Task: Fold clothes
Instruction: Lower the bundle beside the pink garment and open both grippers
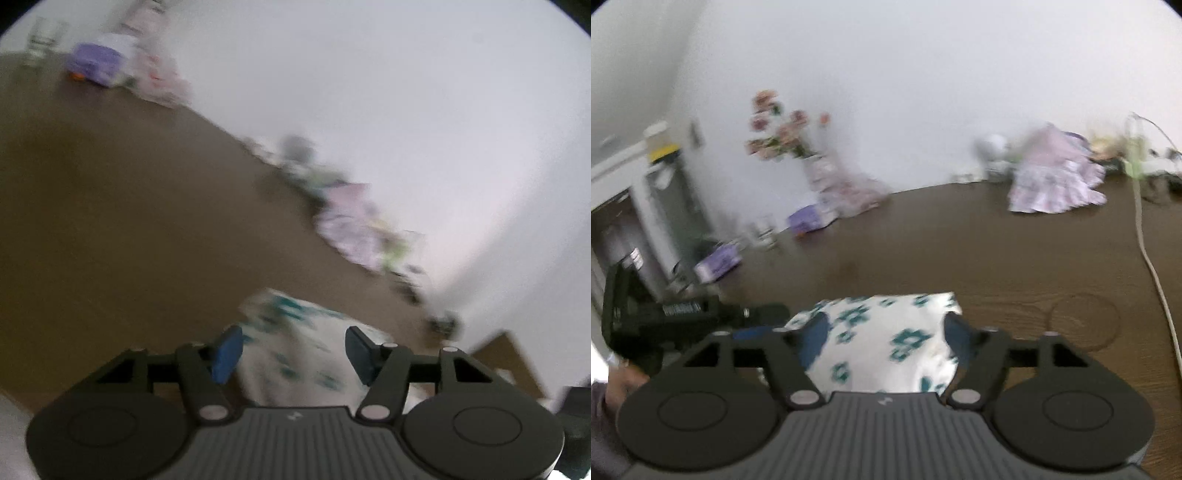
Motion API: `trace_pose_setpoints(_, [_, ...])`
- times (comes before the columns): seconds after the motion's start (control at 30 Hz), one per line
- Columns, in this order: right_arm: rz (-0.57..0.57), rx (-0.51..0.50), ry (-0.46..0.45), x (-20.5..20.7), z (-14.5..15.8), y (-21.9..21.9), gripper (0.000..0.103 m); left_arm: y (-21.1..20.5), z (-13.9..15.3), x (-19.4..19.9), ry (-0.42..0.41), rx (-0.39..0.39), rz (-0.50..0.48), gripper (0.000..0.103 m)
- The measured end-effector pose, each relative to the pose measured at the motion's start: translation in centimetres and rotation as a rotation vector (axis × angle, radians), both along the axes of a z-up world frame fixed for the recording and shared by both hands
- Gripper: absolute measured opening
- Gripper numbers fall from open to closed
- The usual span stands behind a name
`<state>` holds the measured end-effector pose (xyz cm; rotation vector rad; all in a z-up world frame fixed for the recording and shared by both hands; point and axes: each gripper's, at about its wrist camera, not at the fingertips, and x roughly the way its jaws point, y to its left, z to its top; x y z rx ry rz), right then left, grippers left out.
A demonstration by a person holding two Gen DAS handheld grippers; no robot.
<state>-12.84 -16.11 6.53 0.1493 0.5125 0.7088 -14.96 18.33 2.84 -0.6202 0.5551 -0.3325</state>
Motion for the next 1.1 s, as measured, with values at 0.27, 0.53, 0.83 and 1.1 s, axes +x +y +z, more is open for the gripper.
trace_pose_setpoints(0.27, [0.104, -0.136, 0.048, 1.1, -1.9, 2.5, 0.037, -3.4, -0.6, 0.8, -0.021, 0.251, -0.121, 0.044])
trace_pose_setpoints(0.53, [-0.057, -0.138, 0.116, 7.3, -0.9, 1.9, 0.028, -5.3, 0.7, 9.4, -0.001, 0.281, -0.214, 0.039])
trace_pose_setpoints(0.83, [-0.163, -0.151, 0.157, 20.8, -1.1, 4.1, 0.024, -5.2, 1.7, 20.9, 0.052, 0.310, -0.172, 0.032])
trace_pose_setpoints(1.1, [-0.242, -0.160, 0.094, 32.9, -1.7, 8.6, 0.021, -2.2, 1.0, 34.1, 0.020, 0.279, -0.121, 0.031])
